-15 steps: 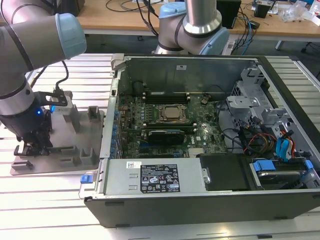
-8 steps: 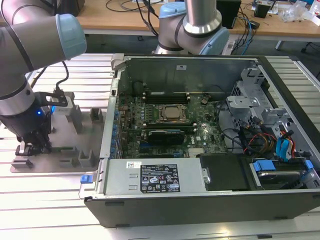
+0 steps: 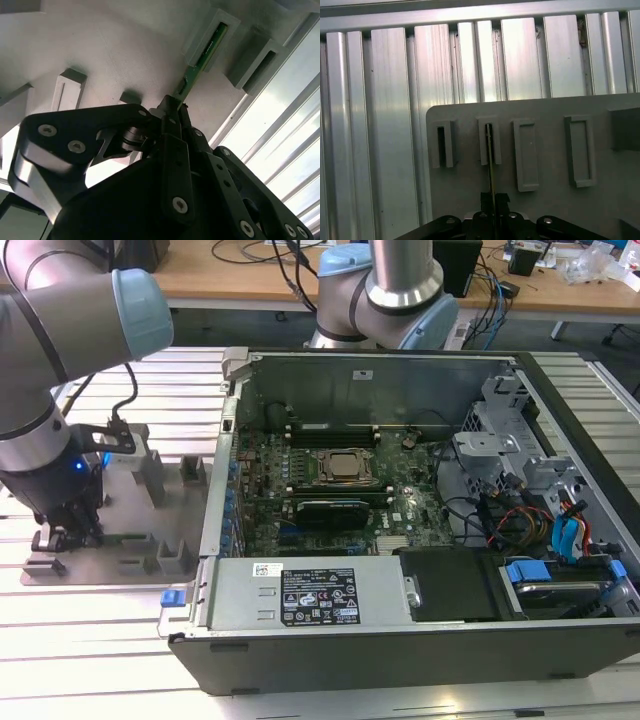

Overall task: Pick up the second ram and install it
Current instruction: 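Pick up the second ram and move it above second insertion slot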

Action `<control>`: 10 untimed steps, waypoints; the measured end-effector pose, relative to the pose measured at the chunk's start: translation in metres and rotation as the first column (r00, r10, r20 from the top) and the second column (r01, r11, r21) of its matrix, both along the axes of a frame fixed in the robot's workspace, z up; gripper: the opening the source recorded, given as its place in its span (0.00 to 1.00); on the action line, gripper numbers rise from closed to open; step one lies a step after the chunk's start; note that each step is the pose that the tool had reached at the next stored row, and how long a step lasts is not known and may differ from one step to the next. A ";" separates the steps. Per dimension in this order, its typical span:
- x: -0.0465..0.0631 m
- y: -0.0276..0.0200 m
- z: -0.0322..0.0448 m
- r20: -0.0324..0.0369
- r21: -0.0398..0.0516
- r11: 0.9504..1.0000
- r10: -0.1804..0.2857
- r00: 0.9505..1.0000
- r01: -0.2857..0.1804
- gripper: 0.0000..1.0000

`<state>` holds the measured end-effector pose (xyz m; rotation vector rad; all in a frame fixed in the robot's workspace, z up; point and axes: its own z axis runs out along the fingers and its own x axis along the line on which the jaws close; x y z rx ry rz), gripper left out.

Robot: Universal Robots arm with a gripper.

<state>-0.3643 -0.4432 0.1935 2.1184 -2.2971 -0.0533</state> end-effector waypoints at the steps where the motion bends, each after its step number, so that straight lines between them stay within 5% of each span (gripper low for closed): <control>1: 0.000 0.0000 -0.0003 0.000 0.000 1.000 0.000 1.000 0.000 0.14; 8: 0.000 0.0000 -0.0014 0.000 0.000 1.000 0.000 1.000 0.000 0.14; 10: 0.000 0.0001 0.0042 0.000 0.000 1.000 0.000 1.000 0.000 0.14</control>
